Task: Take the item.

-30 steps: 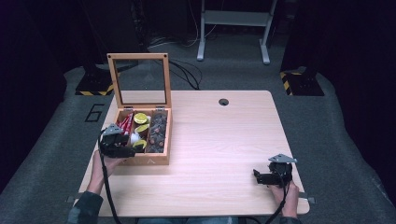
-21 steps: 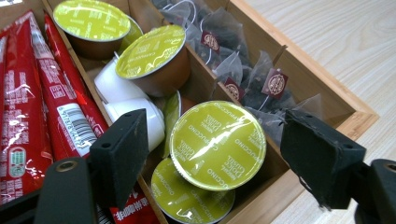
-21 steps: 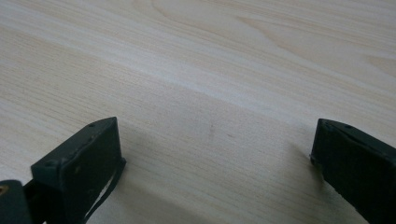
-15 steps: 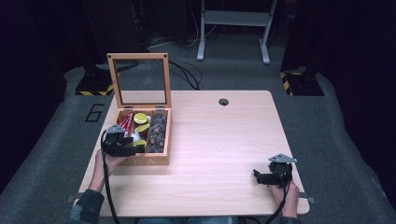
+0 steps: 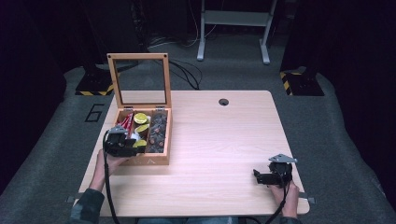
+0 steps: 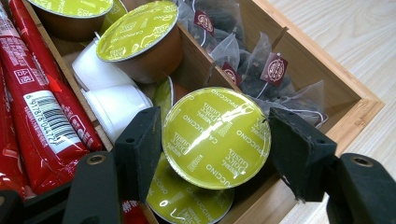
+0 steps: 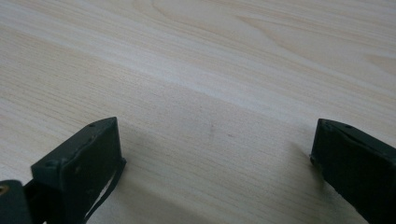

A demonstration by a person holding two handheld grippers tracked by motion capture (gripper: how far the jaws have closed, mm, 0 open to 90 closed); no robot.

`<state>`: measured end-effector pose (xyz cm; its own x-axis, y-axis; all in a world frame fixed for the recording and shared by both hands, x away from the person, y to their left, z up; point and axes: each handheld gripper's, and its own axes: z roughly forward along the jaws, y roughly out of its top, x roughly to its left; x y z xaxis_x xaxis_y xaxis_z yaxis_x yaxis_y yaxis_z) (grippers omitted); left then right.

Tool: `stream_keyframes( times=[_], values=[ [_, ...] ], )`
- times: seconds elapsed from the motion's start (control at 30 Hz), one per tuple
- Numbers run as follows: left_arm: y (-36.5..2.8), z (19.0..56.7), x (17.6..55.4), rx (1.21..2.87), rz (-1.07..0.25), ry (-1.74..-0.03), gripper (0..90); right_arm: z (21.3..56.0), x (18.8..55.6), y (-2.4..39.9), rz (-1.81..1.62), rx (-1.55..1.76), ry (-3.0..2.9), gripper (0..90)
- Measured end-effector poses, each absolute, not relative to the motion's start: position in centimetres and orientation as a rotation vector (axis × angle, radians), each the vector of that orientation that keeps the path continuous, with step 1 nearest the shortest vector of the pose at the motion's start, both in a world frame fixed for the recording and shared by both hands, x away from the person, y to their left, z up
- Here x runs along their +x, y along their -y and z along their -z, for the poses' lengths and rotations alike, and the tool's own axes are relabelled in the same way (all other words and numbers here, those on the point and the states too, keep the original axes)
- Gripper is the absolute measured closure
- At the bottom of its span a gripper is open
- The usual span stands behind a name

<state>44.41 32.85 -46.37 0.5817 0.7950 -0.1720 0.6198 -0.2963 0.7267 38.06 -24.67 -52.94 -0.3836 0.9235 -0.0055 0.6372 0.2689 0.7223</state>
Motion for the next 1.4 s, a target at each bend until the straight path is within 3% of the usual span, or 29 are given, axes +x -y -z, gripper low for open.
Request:
stream_keyframes(
  times=[0.67, 0.73, 0.77, 1.4],
  values=[
    [-32.77, 46.37, 44.25, 2.004, -0.297, -1.144, 37.2, 52.97, 38.09, 24.7, -0.898, 1.404, -2.117, 1.1],
    [-33.02, 46.11, 44.11, 2.002, -0.314, -1.131, 38.6, 52.97, 38.09, 24.7, -0.898, 1.404, -2.117, 1.1],
    [-33.05, 46.05, 44.01, 1.985, -0.319, -1.133, 45.6, 52.96, 38.08, 24.7, -0.898, 1.405, -2.117, 1.1],
    [-33.13, 45.76, 44.12, 2.048, -0.368, -1.132, 45.1, 52.96, 38.09, 24.7, -0.899, 1.406, -2.117, 1.1]
  ],
)
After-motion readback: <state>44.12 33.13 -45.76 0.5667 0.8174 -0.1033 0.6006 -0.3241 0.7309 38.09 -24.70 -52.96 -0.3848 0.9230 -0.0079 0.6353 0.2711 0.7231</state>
